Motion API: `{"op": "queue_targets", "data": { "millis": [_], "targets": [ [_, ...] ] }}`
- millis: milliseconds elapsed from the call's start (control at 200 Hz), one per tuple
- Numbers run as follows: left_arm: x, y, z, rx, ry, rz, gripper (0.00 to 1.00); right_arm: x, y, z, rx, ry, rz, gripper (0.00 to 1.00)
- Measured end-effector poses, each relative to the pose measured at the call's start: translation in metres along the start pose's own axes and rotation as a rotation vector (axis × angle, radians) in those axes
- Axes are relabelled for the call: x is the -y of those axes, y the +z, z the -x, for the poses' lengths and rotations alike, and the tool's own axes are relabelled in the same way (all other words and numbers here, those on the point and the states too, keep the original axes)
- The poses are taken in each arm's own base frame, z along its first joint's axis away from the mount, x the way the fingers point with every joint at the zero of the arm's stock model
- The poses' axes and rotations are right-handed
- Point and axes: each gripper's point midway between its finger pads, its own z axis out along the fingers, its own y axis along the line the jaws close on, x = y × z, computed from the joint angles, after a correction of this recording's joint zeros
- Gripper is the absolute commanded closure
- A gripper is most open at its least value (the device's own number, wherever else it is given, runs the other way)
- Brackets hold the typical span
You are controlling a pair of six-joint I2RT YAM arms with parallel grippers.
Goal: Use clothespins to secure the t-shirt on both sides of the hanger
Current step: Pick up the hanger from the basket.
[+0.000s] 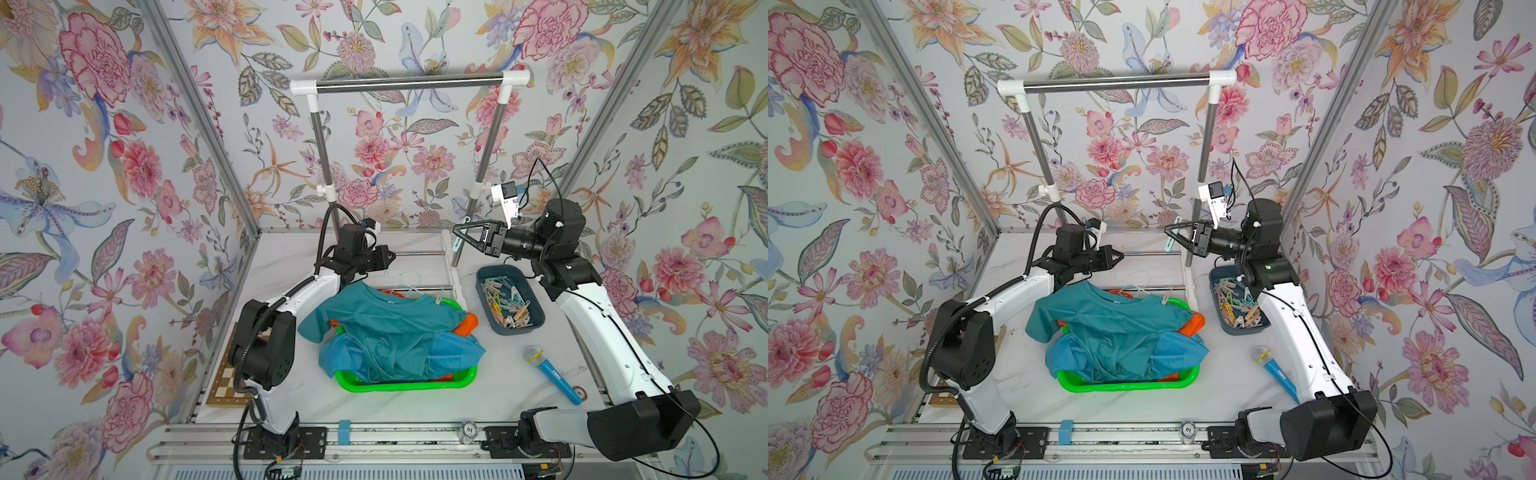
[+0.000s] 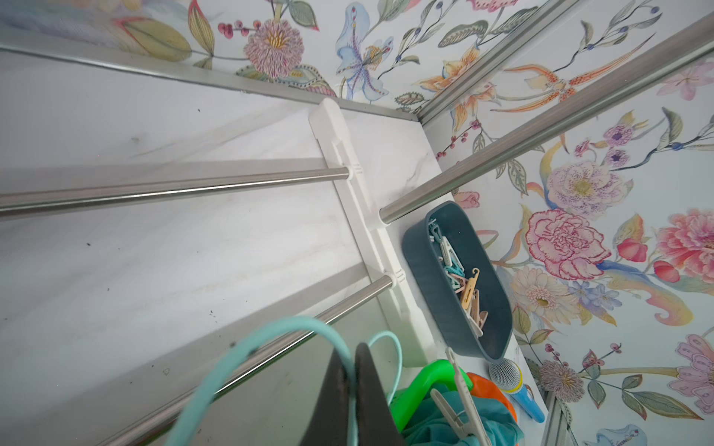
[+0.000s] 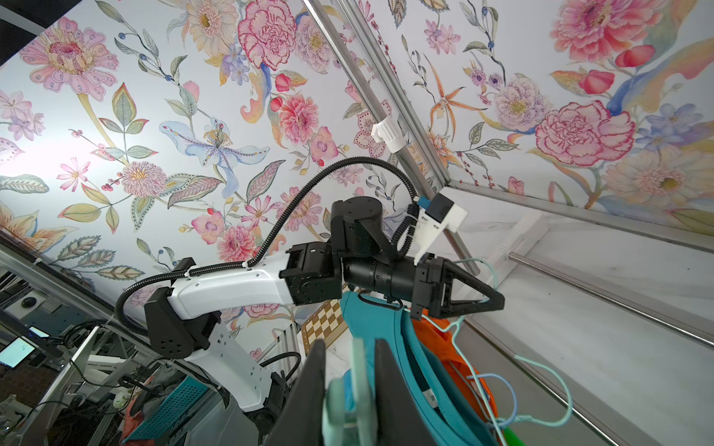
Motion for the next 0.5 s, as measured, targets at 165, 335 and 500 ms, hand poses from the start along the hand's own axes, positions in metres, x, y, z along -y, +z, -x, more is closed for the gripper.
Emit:
{"op": "queue_targets", "data": {
  "millis": [165,335,500],
  "targets": [
    [0.028,-0.035,0.03,0.101,0.033,-0.017,1.0,-0.003,0.002,-0.001,-0.004,-0.002,0.007,0.84],
    [0.051,-0.071,0.056,0.209,0.042,-0.025,1.0,-0.012,0.002,-0.002,-0.003,-0.012,0.019,0.84],
    [0.076,-0.107,0.085,0.345,0.051,-0.054,1.0,-0.032,0.006,-0.001,-0.007,-0.066,0.022,0.83]
  ]
}}
